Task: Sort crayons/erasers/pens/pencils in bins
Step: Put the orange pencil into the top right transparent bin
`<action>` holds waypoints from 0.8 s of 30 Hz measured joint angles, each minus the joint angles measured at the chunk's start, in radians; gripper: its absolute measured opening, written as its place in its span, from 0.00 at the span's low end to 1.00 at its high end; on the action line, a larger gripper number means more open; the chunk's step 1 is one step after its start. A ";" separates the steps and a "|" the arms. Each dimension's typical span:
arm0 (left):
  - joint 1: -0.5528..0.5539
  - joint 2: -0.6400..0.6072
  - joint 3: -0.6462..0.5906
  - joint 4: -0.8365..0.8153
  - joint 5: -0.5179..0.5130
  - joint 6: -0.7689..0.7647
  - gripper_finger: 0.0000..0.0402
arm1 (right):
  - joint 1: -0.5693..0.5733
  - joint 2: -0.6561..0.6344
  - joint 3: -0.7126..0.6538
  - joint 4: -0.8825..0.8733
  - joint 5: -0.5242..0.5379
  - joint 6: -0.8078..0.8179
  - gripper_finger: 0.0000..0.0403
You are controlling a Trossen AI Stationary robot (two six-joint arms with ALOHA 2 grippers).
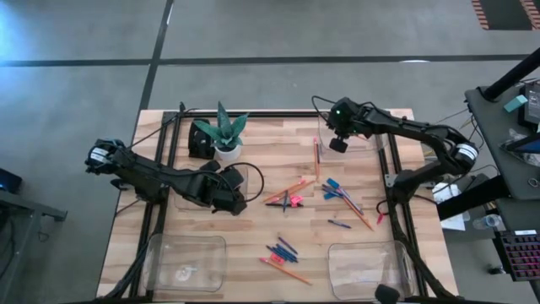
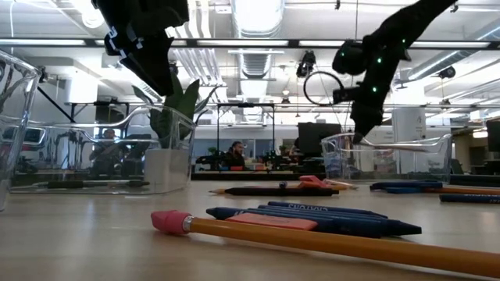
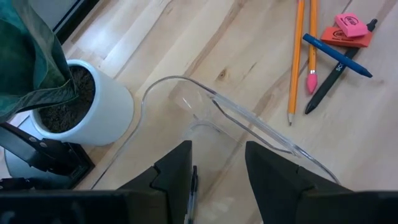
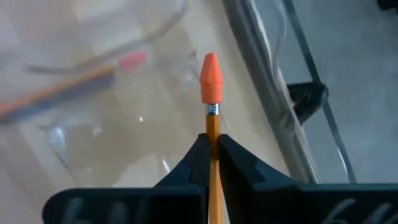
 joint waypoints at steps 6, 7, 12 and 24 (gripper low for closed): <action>0.000 0.000 0.000 0.001 0.000 -0.001 0.34 | -0.038 0.096 0.002 0.030 0.003 -0.037 0.03; 0.000 0.000 0.000 0.001 0.000 -0.001 0.34 | -0.043 0.114 0.004 0.030 0.002 -0.037 0.03; 0.000 0.000 0.000 0.000 0.000 -0.001 0.34 | -0.068 0.177 0.022 0.025 -0.048 -0.042 0.03; 0.000 0.001 0.000 0.000 0.000 -0.002 0.34 | -0.085 0.172 0.023 0.025 -0.106 -0.047 0.03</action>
